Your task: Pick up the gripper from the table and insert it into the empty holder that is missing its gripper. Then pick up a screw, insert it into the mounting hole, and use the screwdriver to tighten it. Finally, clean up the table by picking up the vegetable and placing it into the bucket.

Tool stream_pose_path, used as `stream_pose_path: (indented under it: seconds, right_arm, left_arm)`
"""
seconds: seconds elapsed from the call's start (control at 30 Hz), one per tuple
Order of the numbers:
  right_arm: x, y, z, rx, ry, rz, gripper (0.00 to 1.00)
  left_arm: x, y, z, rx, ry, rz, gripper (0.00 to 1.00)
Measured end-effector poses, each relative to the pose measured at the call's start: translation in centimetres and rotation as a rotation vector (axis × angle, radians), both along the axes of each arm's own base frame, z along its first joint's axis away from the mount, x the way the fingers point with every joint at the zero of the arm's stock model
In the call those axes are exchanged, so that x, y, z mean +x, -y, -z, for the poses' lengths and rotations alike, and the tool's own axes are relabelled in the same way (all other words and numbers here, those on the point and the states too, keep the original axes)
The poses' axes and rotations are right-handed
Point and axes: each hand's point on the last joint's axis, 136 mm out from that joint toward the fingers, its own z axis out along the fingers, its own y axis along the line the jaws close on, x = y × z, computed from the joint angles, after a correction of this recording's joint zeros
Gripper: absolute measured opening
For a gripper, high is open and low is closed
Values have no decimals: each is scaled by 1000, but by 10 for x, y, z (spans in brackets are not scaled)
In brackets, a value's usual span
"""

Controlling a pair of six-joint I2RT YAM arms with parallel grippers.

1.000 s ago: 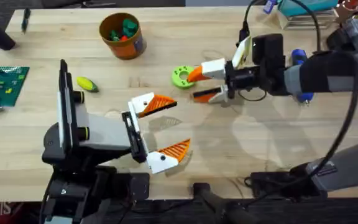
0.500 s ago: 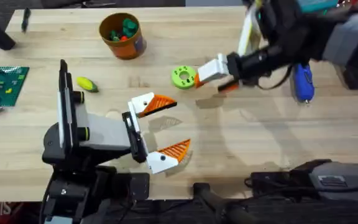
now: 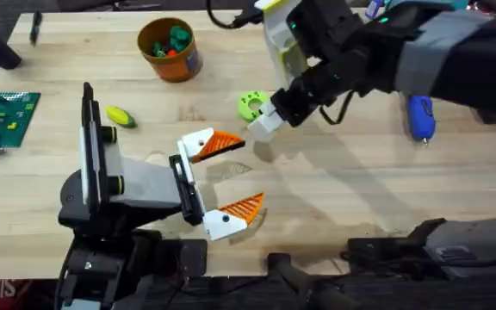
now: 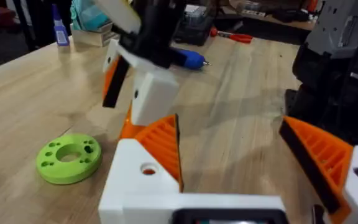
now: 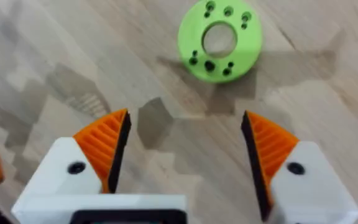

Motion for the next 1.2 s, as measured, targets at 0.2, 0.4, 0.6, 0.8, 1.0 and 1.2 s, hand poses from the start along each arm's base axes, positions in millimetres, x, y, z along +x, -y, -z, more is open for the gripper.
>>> stream_pose_path:
  seconds: [0.2,0.4,0.6,0.8,1.0,1.2]
  right_arm:
    - [21,-9,10,1,61,-3,614]
    - [34,-17,17,14,94,-3,377]
    - [42,-22,27,17,100,-2,349]
    - [42,-22,29,15,98,-2,348]
    - [44,-23,30,17,101,-2,336]
    - [44,-23,46,-1,74,-3,320]
  left_arm:
    - [0,0,0,0,0,0,986]
    - [0,0,0,0,0,0,986]
    - [0,0,0,0,0,0,985]
    - [0,0,0,0,0,0,985]
    - [0,0,0,0,0,-1,985]
    - [0,0,0,0,0,-1,985]
